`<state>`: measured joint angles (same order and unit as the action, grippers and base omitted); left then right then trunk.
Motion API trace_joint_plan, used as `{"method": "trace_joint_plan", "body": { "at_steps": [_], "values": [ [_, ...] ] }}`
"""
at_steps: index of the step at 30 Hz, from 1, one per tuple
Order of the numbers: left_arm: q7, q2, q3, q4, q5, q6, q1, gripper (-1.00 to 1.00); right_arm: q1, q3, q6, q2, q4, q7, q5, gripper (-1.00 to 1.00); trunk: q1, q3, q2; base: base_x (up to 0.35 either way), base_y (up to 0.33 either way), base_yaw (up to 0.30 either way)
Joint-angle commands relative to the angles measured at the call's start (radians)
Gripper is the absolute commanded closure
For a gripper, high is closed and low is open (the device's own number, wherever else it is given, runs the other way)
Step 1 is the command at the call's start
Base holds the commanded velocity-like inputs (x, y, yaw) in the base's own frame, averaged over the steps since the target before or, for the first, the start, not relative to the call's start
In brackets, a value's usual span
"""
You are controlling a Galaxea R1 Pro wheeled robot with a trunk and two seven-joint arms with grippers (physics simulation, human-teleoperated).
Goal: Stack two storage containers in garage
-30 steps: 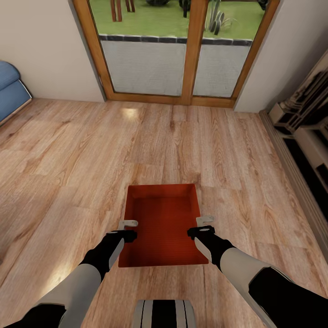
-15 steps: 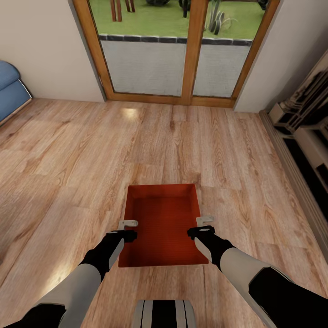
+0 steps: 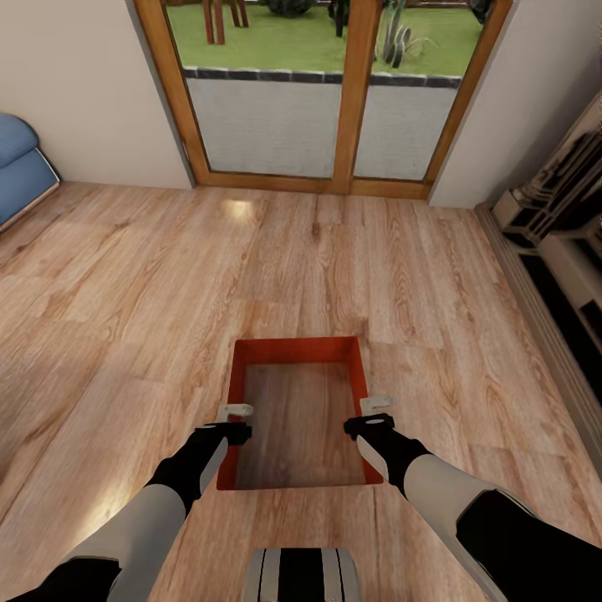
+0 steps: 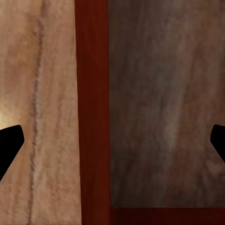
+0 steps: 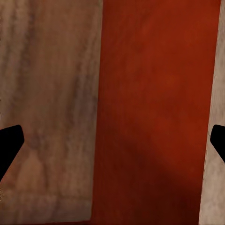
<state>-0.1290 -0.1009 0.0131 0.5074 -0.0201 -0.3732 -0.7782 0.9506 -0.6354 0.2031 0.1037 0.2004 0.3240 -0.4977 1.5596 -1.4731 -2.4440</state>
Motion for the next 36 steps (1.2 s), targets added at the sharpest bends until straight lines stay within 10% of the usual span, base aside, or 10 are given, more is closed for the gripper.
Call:
{"method": "trace_joint_plan", "body": {
  "at_steps": [1,19,20,36],
  "values": [
    [-0.004,0.000,0.002,0.002,-0.002,-0.006,0.000,-1.00,-0.001,-0.005,0.004,-0.002,0.002,0.006,-0.012,-1.00,0.010,-0.001,0.000,0.000,0.000,0.000],
    [-0.005,0.000,0.002,0.000,-0.001,-0.006,0.000,-1.00,-0.001,-0.004,0.004,-0.003,0.002,0.006,-0.012,-1.00,0.010,-0.001,0.000,0.000,0.000,0.000],
    [-0.005,0.000,0.002,0.000,-0.001,-0.006,0.000,1.00,-0.001,-0.004,0.004,-0.002,0.002,0.006,-0.012,1.00,0.010,-0.001,0.000,0.000,0.000,0.000],
    [-0.003,0.001,0.002,0.002,-0.001,-0.006,0.000,1.00,-0.001,-0.004,0.004,-0.004,0.002,0.006,-0.012,1.00,0.010,-0.001,0.000,0.000,0.000,0.000]
  ]
}}
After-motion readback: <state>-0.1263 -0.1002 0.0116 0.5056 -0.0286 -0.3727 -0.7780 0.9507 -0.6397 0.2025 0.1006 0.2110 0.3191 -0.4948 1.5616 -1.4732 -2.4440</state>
